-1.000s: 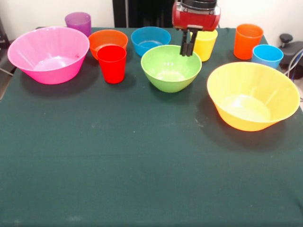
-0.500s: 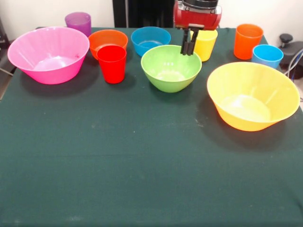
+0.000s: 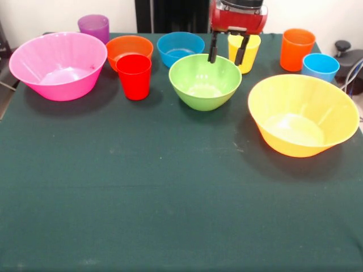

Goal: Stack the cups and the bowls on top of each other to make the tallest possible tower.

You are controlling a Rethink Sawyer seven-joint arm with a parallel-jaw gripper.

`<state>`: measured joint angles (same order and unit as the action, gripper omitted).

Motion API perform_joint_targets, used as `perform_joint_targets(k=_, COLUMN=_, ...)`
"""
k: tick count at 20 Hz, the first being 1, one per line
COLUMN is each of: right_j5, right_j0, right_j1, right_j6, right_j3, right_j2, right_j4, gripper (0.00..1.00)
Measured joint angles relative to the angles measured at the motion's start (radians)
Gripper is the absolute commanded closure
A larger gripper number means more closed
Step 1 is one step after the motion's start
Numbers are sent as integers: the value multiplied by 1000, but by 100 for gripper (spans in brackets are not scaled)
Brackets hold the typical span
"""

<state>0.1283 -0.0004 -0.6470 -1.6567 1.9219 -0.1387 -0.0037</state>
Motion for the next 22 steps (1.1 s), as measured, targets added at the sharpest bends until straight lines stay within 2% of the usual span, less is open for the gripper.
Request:
perform_joint_targets(k=7, right_j5=0, right_j0=-1, right_j1=8, right_j6=0, right_j3=0, right_j2=0, right_j4=13, gripper=0)
perform_joint_targets(k=22, right_j5=0, right_j0=-12, right_j1=84, right_j6=0, right_j3=0, right_j2=25, right_j4=29, gripper=0)
